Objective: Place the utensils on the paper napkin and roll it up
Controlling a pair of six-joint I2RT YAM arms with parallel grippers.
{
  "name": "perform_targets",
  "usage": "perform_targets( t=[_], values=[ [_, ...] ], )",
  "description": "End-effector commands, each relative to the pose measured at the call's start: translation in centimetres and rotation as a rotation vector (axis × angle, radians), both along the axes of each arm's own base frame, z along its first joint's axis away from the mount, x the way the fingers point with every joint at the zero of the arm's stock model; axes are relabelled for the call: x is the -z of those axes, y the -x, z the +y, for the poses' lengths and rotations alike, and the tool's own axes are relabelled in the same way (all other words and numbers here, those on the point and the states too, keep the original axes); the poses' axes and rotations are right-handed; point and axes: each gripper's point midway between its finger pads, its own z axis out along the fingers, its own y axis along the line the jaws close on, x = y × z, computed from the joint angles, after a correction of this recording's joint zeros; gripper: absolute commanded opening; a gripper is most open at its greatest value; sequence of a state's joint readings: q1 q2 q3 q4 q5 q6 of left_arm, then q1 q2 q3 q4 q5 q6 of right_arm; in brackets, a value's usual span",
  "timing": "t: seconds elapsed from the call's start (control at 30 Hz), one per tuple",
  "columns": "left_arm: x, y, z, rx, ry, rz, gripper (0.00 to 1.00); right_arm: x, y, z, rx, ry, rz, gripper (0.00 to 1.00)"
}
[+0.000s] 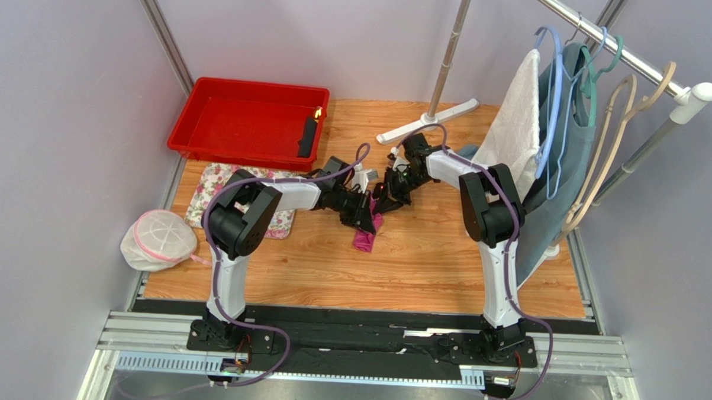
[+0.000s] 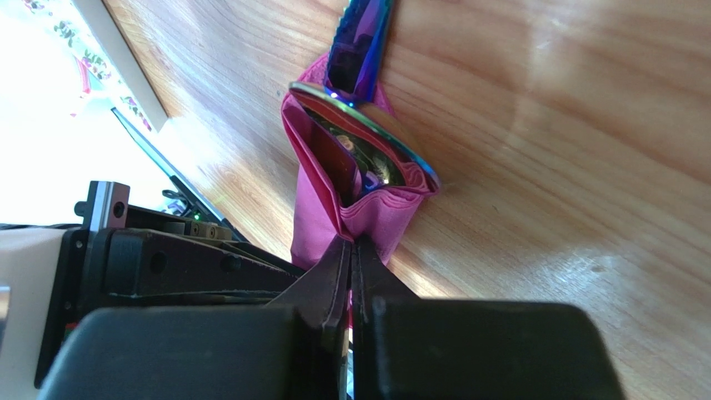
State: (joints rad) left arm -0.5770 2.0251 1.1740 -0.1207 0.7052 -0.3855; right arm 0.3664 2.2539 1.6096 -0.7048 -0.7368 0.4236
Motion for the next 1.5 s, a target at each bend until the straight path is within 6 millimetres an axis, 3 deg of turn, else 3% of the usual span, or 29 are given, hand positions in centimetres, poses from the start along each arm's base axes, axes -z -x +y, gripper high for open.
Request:
perform_targets(
  t=[0.0, 0.17, 0.27, 0.37, 0.57, 0.83, 1.0, 1.1, 1.2, 1.37, 1.47],
  values=[
    [1.1, 1.8, 1.5, 0.016, -0.046, 0.051, 0.13, 1.3, -0.4, -1.1, -0.028, 0.086, -0.052, 0.0],
    [-1.6, 1.2, 1.0, 0.002, 0.074, 0.052, 0.33, 2.8, 0.1, -2.0, -0.037, 0.134, -0.046, 0.0],
    [-4.4, 1.0, 0.7, -0.01, 0.175, 0.06, 0.43, 3.1, 0.3, -2.2, -0.046, 0.143, -0.048, 0.0],
    [-6.9, 0.4, 0.9, -0.04, 0.275, 0.065, 0.46, 3.4, 0.5, -2.3, -0.046, 0.147, -0.043, 0.0],
    [-8.7, 0.3, 1.9, -0.103, 0.365, 0.126, 0.45, 3.5, 0.6, -2.2, -0.041, 0.144, -0.043, 0.0],
    [-6.1, 0.4, 2.3, -0.175, 0.315, 0.205, 0.36, 3.7, 0.9, -2.4, -0.033, 0.142, -0.026, 0.0],
    [-5.5, 1.4, 0.9, -0.104, 0.278, 0.186, 0.23, 3.8, 1.0, -2.4, -0.031, 0.139, -0.024, 0.0],
    [-4.3, 2.4, 0.7, -0.073, 0.235, 0.201, 0.19, 3.7, 0.8, -2.2, -0.029, 0.135, -0.026, 0.0],
    [-1.8, 2.9, 1.5, -0.078, 0.158, 0.25, 0.14, 3.6, 0.7, -2.1, -0.026, 0.123, -0.022, 0.0],
    [1.8, 3.8, 2.7, -0.09, 0.053, 0.317, 0.1, 2.2, 0.2, -1.6, -0.028, 0.087, -0.036, 0.0],
    [2.5, 3.9, 3.0, -0.098, 0.023, 0.32, 0.07, 0.1, -0.5, -1.3, -0.033, 0.053, -0.067, 0.03]
  ],
)
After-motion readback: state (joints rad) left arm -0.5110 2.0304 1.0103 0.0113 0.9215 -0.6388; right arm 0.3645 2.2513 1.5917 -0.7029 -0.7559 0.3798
